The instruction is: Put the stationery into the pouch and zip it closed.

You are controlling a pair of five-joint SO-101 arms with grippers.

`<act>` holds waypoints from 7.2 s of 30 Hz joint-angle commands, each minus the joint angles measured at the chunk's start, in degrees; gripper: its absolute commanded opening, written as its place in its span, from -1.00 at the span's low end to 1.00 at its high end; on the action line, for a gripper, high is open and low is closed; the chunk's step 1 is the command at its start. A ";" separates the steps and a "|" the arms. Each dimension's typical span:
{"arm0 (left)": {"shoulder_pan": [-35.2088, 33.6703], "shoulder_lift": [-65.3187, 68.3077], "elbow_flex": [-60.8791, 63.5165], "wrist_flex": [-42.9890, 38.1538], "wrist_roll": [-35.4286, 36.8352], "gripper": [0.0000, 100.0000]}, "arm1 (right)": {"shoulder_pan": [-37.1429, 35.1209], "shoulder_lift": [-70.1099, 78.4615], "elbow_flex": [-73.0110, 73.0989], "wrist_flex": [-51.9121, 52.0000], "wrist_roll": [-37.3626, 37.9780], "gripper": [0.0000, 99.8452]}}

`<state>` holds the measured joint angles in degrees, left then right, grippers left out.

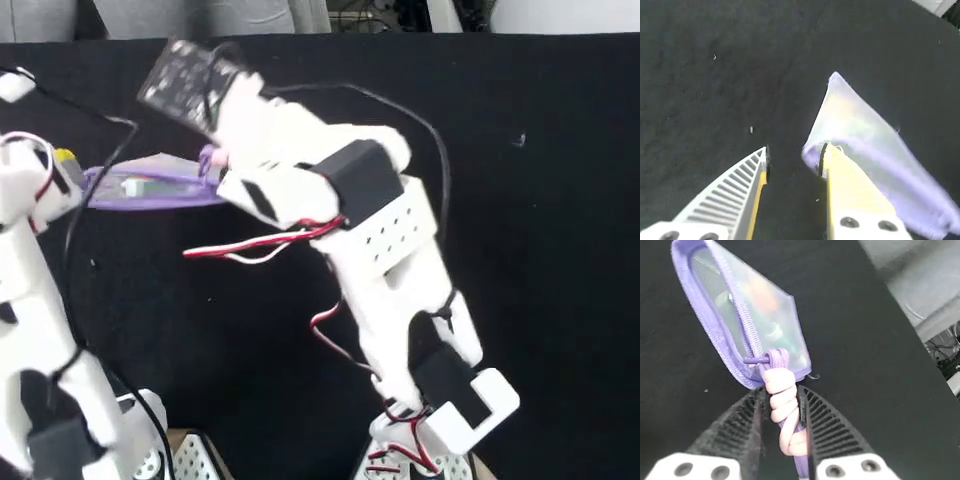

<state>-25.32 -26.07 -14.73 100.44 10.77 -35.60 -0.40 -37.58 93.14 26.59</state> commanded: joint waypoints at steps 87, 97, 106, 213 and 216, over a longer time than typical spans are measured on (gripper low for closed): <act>33.80 -77.54 71.60 -35.60 5.63 -0.47 | -3.60 2.51 -11.82 3.16 -2.90 -0.98; 25.27 -77.63 86.64 -55.91 13.19 -0.47 | -3.60 2.51 -11.74 3.16 -2.90 -0.98; 26.95 -77.45 90.68 -64.18 12.84 -0.48 | -3.60 2.51 -11.56 3.16 -2.90 -0.98; 27.38 -66.46 83.82 -56.53 -30.95 -0.94 | 10.73 -4.53 -12.26 2.37 0.26 -0.98; 27.03 -73.32 88.57 -56.53 -30.95 -0.94 | 10.81 -4.53 -12.26 2.37 0.35 -0.98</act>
<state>2.29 -93.76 70.64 43.03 -19.91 -29.45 -2.51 -47.69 97.98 26.33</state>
